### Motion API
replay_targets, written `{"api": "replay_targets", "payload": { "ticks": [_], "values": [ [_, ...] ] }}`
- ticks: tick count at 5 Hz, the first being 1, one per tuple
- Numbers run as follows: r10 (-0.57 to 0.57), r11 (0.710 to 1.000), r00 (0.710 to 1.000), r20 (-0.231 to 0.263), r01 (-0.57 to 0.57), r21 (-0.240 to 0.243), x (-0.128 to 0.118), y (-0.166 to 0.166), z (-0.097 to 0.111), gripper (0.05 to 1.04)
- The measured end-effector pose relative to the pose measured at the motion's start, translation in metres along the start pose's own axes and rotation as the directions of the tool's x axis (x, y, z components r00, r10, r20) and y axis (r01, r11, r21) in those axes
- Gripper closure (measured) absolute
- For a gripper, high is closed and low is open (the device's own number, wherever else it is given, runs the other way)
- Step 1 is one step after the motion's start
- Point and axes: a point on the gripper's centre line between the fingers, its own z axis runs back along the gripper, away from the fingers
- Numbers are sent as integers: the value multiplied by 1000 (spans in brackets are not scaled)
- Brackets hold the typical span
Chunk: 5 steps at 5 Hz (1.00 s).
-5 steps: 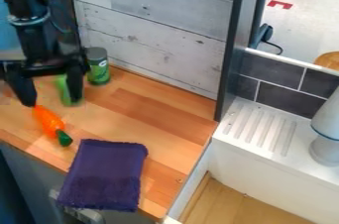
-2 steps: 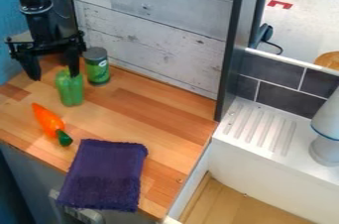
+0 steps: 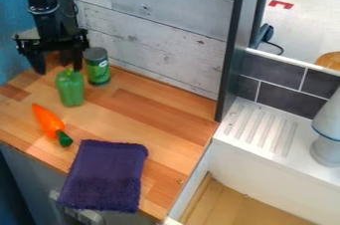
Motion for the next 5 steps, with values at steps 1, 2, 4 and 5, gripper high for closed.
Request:
{"api": "replay_targets", "payload": {
  "ticks": [1,2,4,5],
  "values": [
    [11,1000,1000,24,-11,12,12,-1,-5,83],
    [20,1000,999,33,-20,23,24,-2,-11,83],
    [4,999,1000,-9,-4,46,21,-10,-31,397],
    [9,999,1000,-5,-9,43,20,-17,-31,647]
  ]
}}
